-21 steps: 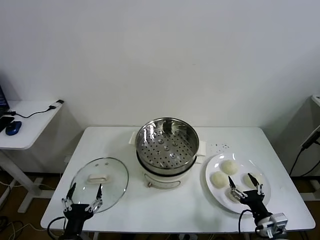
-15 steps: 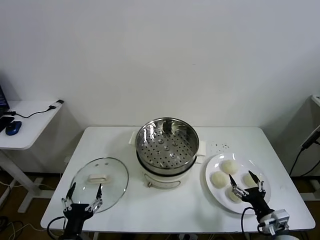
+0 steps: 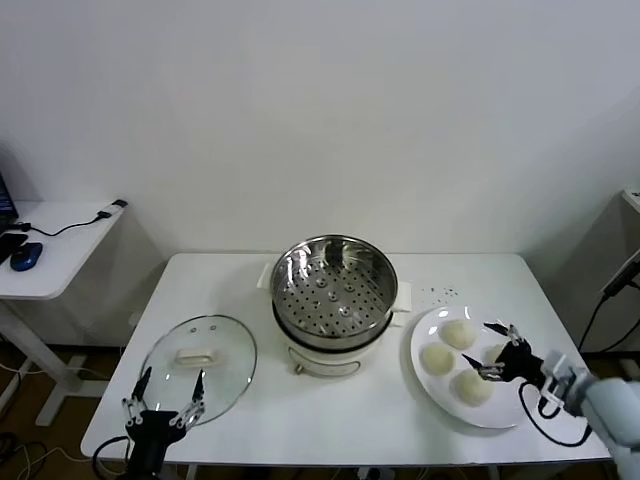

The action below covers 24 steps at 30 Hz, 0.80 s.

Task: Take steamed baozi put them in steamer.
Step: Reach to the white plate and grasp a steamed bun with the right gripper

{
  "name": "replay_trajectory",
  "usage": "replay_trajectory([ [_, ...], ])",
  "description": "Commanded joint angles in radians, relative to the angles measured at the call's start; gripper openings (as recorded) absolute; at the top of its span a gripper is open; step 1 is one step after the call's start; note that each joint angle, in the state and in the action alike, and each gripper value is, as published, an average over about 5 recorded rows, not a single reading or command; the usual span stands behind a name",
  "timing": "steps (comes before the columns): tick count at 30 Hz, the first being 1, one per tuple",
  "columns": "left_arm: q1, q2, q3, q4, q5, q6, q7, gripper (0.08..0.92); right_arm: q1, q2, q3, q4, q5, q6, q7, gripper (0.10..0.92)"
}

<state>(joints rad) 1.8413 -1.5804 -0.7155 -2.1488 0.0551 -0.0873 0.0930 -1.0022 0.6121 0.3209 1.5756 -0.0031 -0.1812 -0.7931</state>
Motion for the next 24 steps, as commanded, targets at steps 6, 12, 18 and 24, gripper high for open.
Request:
replay_trajectory([
  [6,0.005,0.0,-0.005,0.002,0.0,0.0,-0.002,0.823,1.061,-0.182,-1.162,-0.342,0.012,-0.01,-0.261,0.823],
  [12,-0.004,0.0,-0.006,0.012,0.0,0.003,-0.002,0.823,1.279,-0.079,-1.424,-0.416,0.066,-0.013,-0.284,0.823],
  [18,-0.008,-0.001,-0.005,0.017,0.0,0.004,-0.004,0.823,1.259,0.015,-1.455,-0.481,0.092,-0.027,-0.283,0.823],
  [24,-0.014,0.001,-0.011,0.021,0.0,0.009,-0.004,0.823,1.181,0.091,-1.423,-0.529,0.103,-0.038,-0.272,0.823],
])
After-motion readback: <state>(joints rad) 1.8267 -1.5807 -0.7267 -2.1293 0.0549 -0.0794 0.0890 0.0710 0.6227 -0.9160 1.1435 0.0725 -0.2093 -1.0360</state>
